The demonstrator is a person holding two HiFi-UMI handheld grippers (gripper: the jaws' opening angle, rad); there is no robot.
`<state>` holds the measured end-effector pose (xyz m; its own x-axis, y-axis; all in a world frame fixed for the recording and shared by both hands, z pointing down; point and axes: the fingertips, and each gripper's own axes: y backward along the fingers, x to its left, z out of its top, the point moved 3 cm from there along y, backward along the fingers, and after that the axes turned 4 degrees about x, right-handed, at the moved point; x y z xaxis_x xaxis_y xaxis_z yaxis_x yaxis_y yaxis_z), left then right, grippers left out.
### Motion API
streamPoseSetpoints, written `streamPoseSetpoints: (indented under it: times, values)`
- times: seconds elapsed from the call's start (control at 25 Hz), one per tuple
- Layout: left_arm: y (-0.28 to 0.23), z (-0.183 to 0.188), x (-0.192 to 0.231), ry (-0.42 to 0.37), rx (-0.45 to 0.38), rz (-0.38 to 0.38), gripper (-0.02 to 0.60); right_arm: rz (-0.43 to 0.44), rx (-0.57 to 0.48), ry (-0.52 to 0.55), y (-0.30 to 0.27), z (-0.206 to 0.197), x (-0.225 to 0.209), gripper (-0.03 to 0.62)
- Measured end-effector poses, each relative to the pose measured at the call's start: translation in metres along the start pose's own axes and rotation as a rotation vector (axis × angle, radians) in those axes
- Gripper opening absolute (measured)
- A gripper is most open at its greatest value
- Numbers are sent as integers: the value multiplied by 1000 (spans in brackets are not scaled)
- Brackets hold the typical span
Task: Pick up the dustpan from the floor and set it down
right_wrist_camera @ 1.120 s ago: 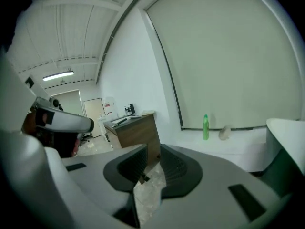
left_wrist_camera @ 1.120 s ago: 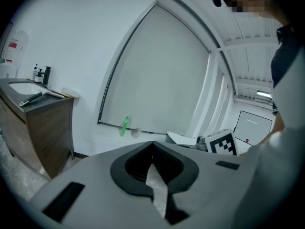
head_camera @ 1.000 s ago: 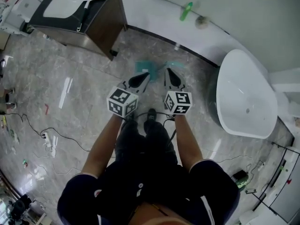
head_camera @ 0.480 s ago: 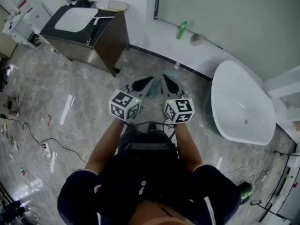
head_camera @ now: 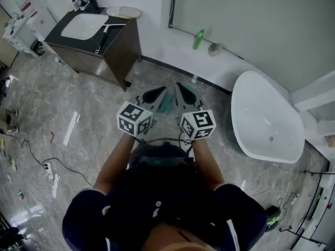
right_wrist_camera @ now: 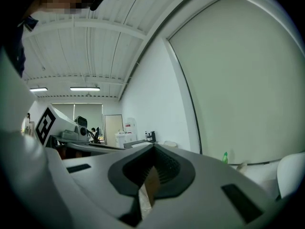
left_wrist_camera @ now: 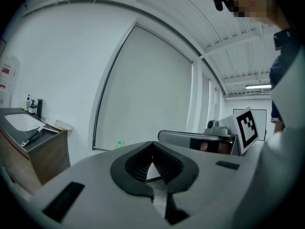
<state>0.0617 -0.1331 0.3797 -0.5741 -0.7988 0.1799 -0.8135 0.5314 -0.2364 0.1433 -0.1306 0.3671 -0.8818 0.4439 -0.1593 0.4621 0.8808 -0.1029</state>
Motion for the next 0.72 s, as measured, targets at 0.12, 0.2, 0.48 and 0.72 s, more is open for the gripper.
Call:
streamPoseSetpoints:
  times: [0.12,0.2,0.48,0.72]
  values:
    - [-2,1,-2,1,-1,0,12,4,-4,-2,2,3,-1,6]
    - [-2,1,0,2,-2,1,12,7,-6,-3,-1,3,-1,6]
    - [-6,1,2,4,-1,3,12,10,-9,-7,-4,2,-4,6]
    - [-8,2,3,6,0,0,12,8,-7,-9,-5,2,-5,6]
